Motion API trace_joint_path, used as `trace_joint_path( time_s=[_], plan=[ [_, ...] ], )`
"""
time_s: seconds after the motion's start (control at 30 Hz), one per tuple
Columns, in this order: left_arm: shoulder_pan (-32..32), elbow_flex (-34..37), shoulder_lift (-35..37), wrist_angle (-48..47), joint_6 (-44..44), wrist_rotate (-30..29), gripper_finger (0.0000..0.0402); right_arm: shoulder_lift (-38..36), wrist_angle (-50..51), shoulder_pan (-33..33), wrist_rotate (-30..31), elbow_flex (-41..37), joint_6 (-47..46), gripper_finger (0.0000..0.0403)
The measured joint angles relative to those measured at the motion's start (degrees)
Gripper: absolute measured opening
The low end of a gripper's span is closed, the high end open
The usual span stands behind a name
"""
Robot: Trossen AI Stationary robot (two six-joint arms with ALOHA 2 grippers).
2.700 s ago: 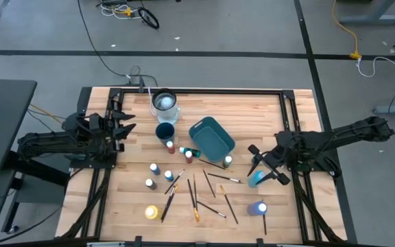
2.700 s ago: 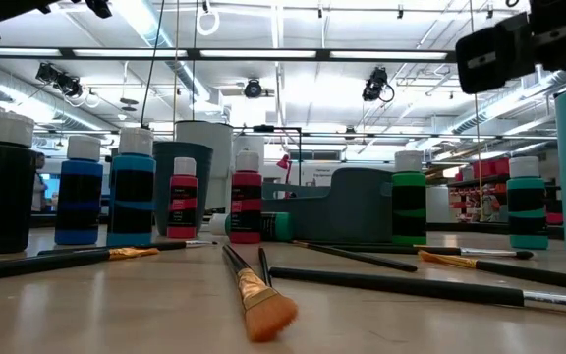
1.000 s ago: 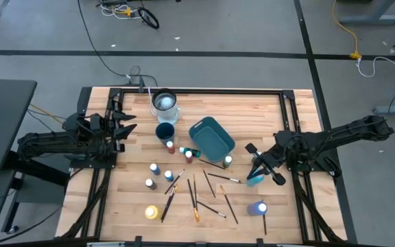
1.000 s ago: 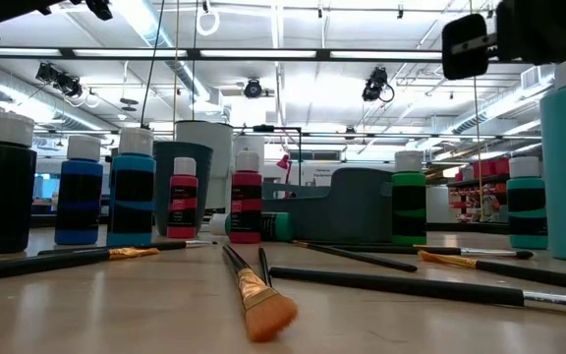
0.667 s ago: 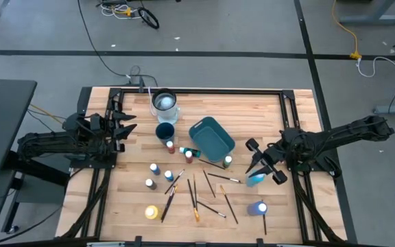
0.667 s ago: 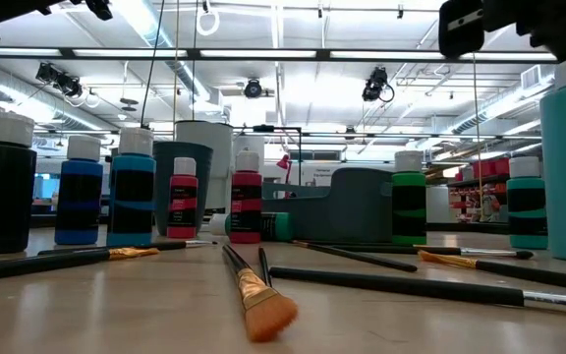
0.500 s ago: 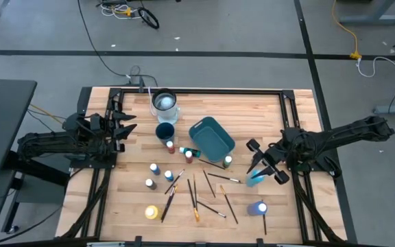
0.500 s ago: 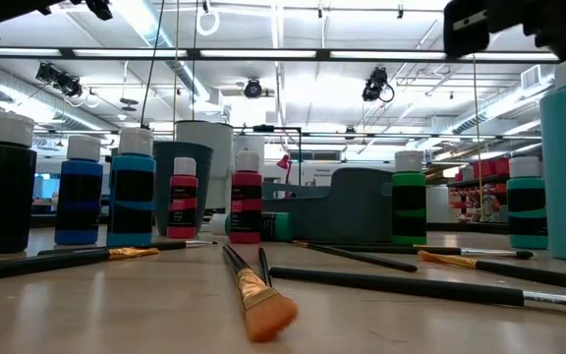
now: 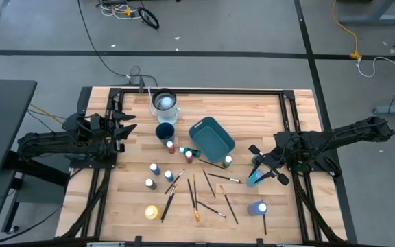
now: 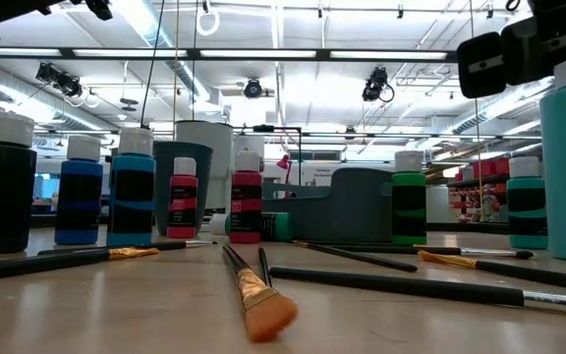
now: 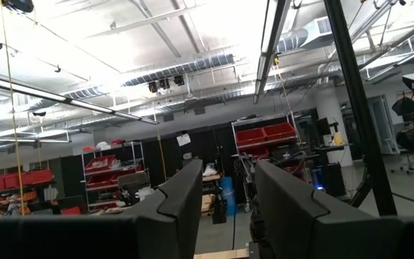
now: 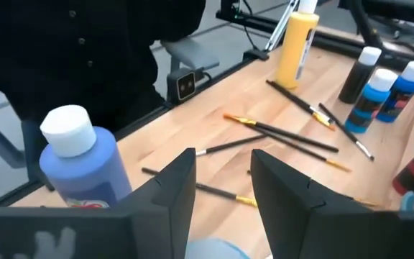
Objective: Pick & Place Paint Supplies
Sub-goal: Put the large light blue paint bottle into the blue bin
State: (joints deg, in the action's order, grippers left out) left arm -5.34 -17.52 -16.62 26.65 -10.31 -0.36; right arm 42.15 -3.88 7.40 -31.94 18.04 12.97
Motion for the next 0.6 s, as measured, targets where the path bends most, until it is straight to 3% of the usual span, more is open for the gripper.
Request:
trace_joint_path(
  time_s=[0.6],
  plan=[
    [0.00, 0.00, 0.00, 0.00, -0.02, 0.00, 0.0137, 0.64, -0.17, 0.00, -0.62, 0.07, -0.82, 0.0139]
  ],
)
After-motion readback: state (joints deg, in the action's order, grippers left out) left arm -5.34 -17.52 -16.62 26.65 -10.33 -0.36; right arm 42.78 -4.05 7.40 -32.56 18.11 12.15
